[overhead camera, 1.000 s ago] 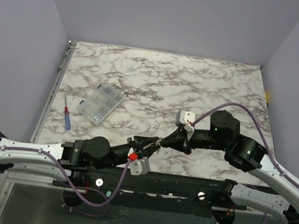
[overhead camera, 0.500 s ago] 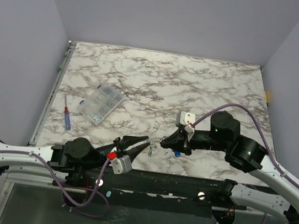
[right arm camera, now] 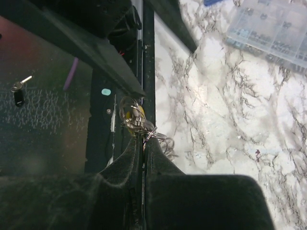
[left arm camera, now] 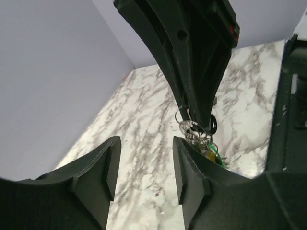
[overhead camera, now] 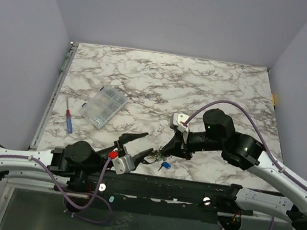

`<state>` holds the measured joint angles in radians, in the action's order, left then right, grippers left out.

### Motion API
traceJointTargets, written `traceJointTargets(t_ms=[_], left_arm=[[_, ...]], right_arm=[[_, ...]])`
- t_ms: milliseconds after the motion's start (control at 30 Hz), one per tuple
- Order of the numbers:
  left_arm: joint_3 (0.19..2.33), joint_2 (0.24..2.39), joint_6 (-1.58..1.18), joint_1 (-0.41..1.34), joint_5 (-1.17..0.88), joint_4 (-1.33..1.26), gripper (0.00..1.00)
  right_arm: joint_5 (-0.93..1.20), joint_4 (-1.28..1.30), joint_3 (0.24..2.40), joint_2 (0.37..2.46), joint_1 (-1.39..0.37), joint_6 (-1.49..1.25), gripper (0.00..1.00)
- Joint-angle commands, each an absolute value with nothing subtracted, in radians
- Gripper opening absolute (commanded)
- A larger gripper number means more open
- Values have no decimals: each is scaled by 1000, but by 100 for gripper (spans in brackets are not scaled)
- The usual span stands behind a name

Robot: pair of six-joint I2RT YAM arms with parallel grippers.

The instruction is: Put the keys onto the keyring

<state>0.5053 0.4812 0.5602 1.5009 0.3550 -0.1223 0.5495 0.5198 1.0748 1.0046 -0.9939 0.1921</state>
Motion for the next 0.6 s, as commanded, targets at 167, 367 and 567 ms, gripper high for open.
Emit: traceJointTargets(t_ms=[167, 367, 567], left_arm=[[662, 505, 370, 1502, 255, 9, 84], [724, 584, 292, 1502, 235, 97, 87], [725, 644, 219, 1502, 223, 97, 84]], right_arm=[[589, 547, 1125, 1031, -997, 192, 1], [578, 585, 1144, 1040, -997, 202, 1], [566, 617, 1154, 1028, -997, 218, 1]])
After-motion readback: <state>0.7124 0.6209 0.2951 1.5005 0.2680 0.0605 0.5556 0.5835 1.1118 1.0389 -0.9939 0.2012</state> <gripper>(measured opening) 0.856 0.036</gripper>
